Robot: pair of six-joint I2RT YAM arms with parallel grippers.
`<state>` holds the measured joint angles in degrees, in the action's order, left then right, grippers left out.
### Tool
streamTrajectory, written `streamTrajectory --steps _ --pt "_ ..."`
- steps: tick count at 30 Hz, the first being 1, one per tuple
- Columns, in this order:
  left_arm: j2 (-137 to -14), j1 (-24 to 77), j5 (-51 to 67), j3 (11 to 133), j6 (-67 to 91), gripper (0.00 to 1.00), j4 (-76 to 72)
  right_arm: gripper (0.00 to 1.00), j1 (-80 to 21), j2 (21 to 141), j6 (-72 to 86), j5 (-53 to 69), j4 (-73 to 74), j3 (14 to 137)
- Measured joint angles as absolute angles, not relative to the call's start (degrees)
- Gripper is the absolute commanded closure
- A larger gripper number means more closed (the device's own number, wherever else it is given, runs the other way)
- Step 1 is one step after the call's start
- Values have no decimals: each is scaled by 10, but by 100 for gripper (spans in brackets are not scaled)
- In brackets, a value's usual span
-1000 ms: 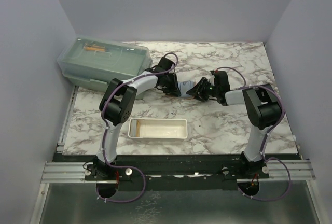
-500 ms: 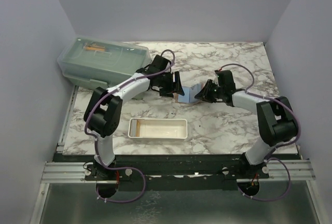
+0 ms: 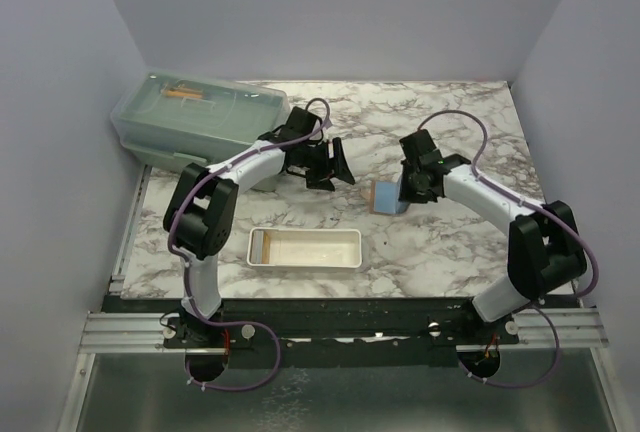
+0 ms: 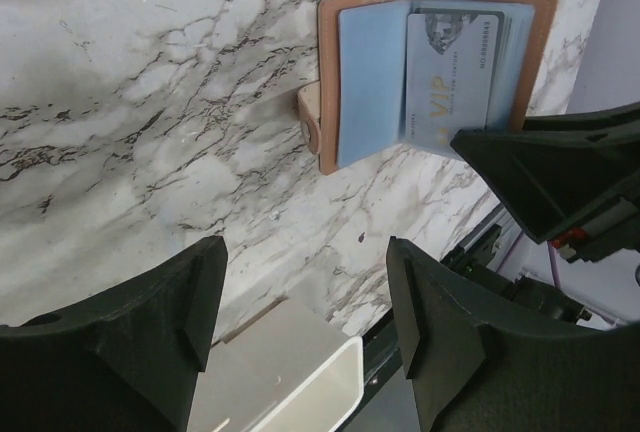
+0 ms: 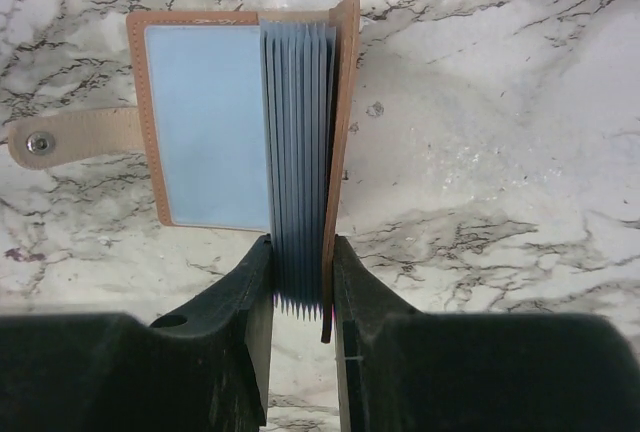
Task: Put the credit cards into the card holder
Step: Close the card holder at the center of the board.
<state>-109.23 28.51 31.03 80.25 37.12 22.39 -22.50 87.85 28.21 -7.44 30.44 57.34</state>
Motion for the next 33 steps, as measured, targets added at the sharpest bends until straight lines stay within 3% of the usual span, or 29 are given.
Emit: streamTrajectory --steps 9,15,22,30,33 --pt "-1138 300 326 809 392 35 209 66 -307 979 297 -200 415 683" --pt "-1138 301 325 809 392 36 204 44 -355 1039 321 -257 463 737" --pt "-1138 292 325 799 385 37 197 33 -372 1041 325 -219 445 747" --pt "-1138 285 341 782 383 36 189 30 -371 994 324 -152 370 714" --pt "-1138 287 354 782 383 36 178 34 -366 977 322 -123 328 689"
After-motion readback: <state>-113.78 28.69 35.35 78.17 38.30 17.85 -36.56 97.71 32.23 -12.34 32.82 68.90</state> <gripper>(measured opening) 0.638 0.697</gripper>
